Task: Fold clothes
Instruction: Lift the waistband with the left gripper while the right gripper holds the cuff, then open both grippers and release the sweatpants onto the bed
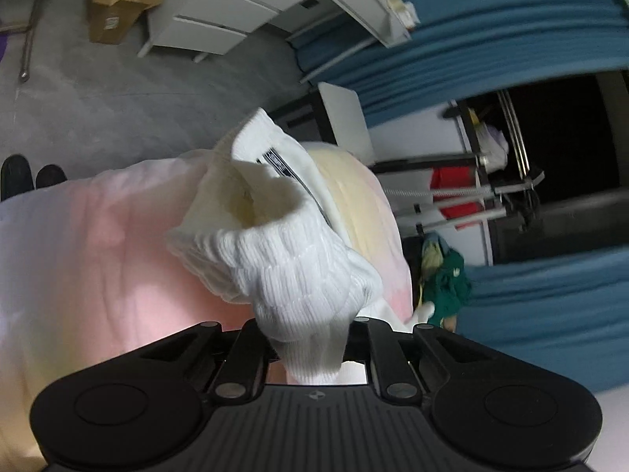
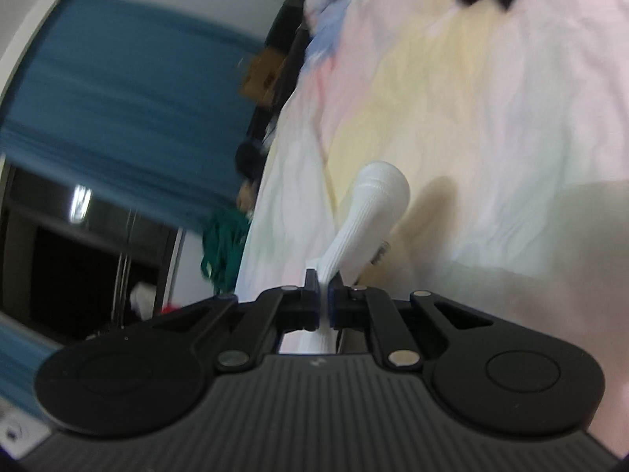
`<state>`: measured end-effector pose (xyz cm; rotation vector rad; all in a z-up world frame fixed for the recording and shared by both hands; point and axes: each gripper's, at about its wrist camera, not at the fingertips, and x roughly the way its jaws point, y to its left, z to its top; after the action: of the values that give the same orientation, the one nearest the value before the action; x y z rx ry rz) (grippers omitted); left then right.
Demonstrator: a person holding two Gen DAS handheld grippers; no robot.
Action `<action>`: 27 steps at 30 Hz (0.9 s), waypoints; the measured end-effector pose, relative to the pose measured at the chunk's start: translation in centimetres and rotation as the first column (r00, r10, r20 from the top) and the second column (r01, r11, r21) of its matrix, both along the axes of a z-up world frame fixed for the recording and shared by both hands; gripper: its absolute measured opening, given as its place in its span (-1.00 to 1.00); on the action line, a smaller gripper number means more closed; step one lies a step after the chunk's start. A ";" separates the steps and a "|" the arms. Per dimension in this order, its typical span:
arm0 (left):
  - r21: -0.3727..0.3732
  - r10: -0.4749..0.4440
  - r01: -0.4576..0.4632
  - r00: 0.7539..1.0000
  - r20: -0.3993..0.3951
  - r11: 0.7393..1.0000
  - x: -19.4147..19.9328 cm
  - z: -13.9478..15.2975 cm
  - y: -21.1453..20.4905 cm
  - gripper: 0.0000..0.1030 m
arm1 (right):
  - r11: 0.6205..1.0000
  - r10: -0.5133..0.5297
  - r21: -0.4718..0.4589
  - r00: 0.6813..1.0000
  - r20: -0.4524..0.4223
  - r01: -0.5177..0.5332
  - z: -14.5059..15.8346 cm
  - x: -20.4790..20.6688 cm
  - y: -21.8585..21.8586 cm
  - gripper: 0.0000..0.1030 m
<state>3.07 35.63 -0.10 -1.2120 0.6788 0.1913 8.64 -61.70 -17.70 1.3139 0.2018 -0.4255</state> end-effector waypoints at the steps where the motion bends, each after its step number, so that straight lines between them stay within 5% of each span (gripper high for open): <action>1: 0.007 -0.016 0.016 1.000 -0.010 1.000 -0.1 0.0 -0.2 -0.76 | 1.000 -0.019 0.011 1.000 -0.010 0.019 -0.2 -0.4 -0.3 -0.87; 9: -0.067 -0.022 0.009 0.980 -0.198 0.998 -5.4 -7.6 0.5 -0.70 | 0.979 -0.099 0.153 0.968 -0.230 0.136 -3.7 -3.4 -1.3 -0.86; 12: -0.079 -0.031 0.014 0.976 -0.217 0.997 -5.2 -9.0 0.7 -0.63 | 0.986 -0.083 0.120 0.959 -0.269 0.119 -3.6 -2.6 -1.1 -0.86; 17: -0.003 -0.086 0.088 0.965 -0.246 0.996 -4.7 -8.0 0.6 -0.22 | 0.997 -0.025 0.060 0.954 -0.298 0.045 -2.2 -1.3 -0.6 -0.80; 19: 0.033 -0.100 0.112 0.963 -0.250 0.993 -5.0 -7.4 0.6 0.21 | 1.000 0.008 0.028 0.953 -0.303 0.001 -1.5 -0.8 -0.2 -0.74; 22: 0.194 -0.098 0.153 0.958 -0.269 0.969 -5.9 -5.3 0.0 0.60 | 0.993 0.030 -0.094 0.945 -0.327 -0.064 0.5 0.2 0.8 -0.20; 24: 0.296 -0.098 0.174 0.962 -0.253 0.939 -6.7 -3.6 -0.9 0.61 | 0.980 0.022 -0.183 0.946 -0.323 -0.085 2.1 0.4 2.0 0.30; 27: 0.400 -0.113 0.204 0.964 -0.240 0.894 -7.4 -1.5 -2.9 0.71 | 0.946 0.005 -0.306 0.951 -0.310 -0.105 4.4 0.7 3.8 0.36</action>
<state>-4.28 32.72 -1.60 -0.7197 0.8678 0.3151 9.38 -57.86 -13.29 0.9159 0.4112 -0.5876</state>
